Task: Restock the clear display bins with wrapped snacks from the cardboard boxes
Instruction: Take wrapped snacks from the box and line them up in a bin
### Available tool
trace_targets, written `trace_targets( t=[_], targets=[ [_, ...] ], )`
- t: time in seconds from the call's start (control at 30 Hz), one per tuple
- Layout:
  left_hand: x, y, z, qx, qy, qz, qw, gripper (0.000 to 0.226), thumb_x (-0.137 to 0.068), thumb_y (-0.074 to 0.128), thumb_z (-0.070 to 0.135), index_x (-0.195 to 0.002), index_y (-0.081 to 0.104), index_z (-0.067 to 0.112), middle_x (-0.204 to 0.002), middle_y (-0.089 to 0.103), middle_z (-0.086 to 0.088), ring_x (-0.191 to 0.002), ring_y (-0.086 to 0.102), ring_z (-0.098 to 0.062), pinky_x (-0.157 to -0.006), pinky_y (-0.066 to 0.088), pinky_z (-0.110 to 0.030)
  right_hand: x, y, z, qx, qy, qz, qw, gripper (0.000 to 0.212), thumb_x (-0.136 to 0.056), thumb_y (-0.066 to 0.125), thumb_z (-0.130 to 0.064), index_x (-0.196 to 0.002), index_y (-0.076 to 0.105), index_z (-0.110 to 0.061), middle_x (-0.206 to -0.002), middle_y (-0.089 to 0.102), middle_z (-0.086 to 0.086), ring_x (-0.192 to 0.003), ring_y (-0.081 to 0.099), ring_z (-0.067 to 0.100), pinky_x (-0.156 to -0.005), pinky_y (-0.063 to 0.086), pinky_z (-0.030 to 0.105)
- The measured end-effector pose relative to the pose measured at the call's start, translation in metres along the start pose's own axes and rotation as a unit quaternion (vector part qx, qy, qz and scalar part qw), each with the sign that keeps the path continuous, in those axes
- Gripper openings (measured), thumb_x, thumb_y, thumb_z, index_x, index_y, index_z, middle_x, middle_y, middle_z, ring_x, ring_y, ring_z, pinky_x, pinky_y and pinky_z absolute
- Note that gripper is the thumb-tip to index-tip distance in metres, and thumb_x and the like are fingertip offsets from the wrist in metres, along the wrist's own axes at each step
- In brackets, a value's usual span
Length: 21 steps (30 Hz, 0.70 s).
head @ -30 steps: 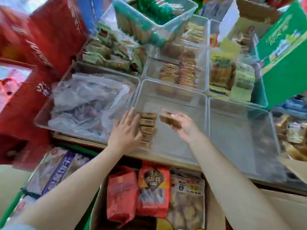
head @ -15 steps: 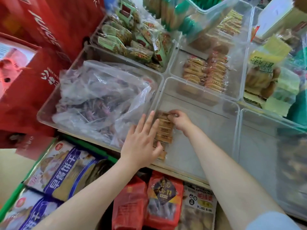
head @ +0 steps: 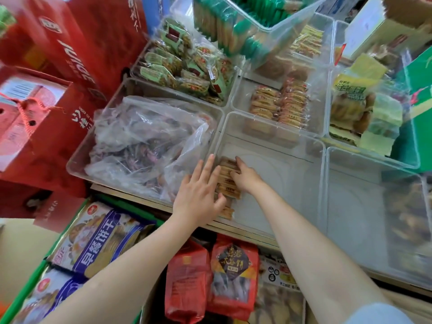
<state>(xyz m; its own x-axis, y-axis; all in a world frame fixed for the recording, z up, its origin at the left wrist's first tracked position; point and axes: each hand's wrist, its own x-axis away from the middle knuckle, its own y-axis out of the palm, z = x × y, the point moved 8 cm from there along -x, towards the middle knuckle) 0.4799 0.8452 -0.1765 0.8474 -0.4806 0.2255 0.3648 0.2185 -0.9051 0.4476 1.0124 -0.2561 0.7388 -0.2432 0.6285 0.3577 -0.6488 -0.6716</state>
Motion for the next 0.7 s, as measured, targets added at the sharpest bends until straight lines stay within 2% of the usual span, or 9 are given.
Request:
trace_targets(
  t=[0.07,0.17,0.27,0.33,0.4,0.5,0.57,0.63,0.7],
  targets=[
    [0.001,-0.002,-0.002,0.005,0.002,-0.001,1.000,0.074,-0.095,0.040,0.046,-0.161,0.018,0.019,-0.168,-0.014,0.004,-0.155,0.002,-0.022,-0.121,0.024,-0.049,0.016,-0.009,0.003,0.007,-0.015,-0.001,1.000,0.060,-0.099,0.045,-0.038,-0.156,0.026,-0.035,-0.147,0.049,0.015,-0.129,0.051,0.037,-0.108,0.043,0.042],
    [0.005,-0.005,-0.006,0.003,-0.020,0.008,1.000,0.069,-0.097,0.044,0.039,-0.159,0.023,0.017,-0.169,-0.009,0.004,-0.155,0.006,-0.023,-0.121,0.022,-0.049,0.065,-0.034,0.011,-0.005,-0.072,0.022,0.997,0.041,-0.100,0.048,-0.028,-0.141,0.055,-0.023,-0.139,0.058,0.012,-0.123,0.055,0.030,-0.099,0.043,0.030],
    [0.024,-0.007,0.022,-0.004,-0.032,0.062,0.998,0.063,-0.095,0.050,0.032,-0.154,0.036,0.013,-0.169,0.009,-0.006,-0.155,0.006,-0.027,-0.122,0.014,-0.052,0.144,-0.063,0.038,-0.026,-0.117,0.027,0.992,0.026,-0.102,0.046,-0.025,-0.114,0.069,-0.024,-0.115,0.069,0.001,-0.109,0.061,0.023,-0.096,0.047,0.033],
    [0.045,-0.002,0.079,0.044,0.018,0.093,0.995,0.059,-0.090,0.054,0.029,-0.144,0.049,0.009,-0.164,0.027,-0.013,-0.153,0.020,-0.031,-0.120,0.018,-0.053,0.204,-0.086,0.070,-0.068,-0.126,0.053,0.988,0.022,-0.101,0.047,-0.026,-0.100,0.068,-0.029,-0.095,0.069,-0.003,-0.091,0.065,0.020,-0.088,0.053,0.037],
    [0.068,0.016,0.152,0.115,0.079,0.060,0.988,0.055,-0.089,0.058,0.029,-0.140,0.054,0.008,-0.158,0.037,-0.014,-0.147,0.033,-0.034,-0.117,0.026,-0.050,0.260,-0.112,0.112,-0.102,-0.121,0.125,0.979,0.021,-0.100,0.050,-0.025,-0.095,0.070,-0.026,-0.080,0.068,-0.004,-0.078,0.066,0.019,-0.080,0.054,0.038],
    [0.109,0.044,0.267,0.220,0.154,-0.037,0.963,0.058,-0.091,0.053,0.039,-0.143,0.051,0.012,-0.152,0.045,-0.009,-0.139,0.042,-0.029,-0.114,0.029,-0.038,0.338,-0.156,0.184,-0.132,-0.122,0.296,0.938,0.020,-0.098,0.053,-0.020,-0.092,0.071,-0.020,-0.067,0.063,-0.012,-0.071,0.066,0.015,-0.073,0.051,0.032],
    [0.135,0.061,0.334,0.257,0.185,-0.082,0.945,0.056,-0.096,0.053,0.039,-0.147,0.045,0.017,-0.153,0.042,-0.003,-0.141,0.038,-0.023,-0.114,0.027,-0.033,0.385,-0.178,0.241,-0.166,-0.104,0.396,0.897,0.020,-0.097,0.053,-0.016,-0.089,0.071,-0.016,-0.063,0.059,-0.017,-0.067,0.062,0.009,-0.070,0.049,0.029],
    [0.157,0.073,0.385,0.275,0.200,-0.096,0.936,0.058,-0.099,0.057,0.036,-0.152,0.037,0.021,-0.155,0.038,0.001,-0.144,0.031,-0.018,-0.117,0.026,-0.033,0.422,-0.189,0.301,-0.198,-0.073,0.464,0.860,0.020,-0.097,0.053,-0.016,-0.086,0.070,-0.014,-0.063,0.058,-0.019,-0.065,0.060,0.005,-0.069,0.049,0.027],
    [0.177,0.083,0.422,0.305,0.200,-0.098,0.926,0.068,-0.098,0.059,0.042,-0.156,0.029,0.023,-0.160,0.032,0.002,-0.147,0.026,-0.014,-0.121,0.023,-0.035,0.441,-0.191,0.352,-0.194,-0.037,0.481,0.854,0.021,-0.097,0.051,-0.020,-0.085,0.068,-0.016,-0.065,0.059,-0.019,-0.065,0.059,0.004,-0.068,0.051,0.029]
  ],
)
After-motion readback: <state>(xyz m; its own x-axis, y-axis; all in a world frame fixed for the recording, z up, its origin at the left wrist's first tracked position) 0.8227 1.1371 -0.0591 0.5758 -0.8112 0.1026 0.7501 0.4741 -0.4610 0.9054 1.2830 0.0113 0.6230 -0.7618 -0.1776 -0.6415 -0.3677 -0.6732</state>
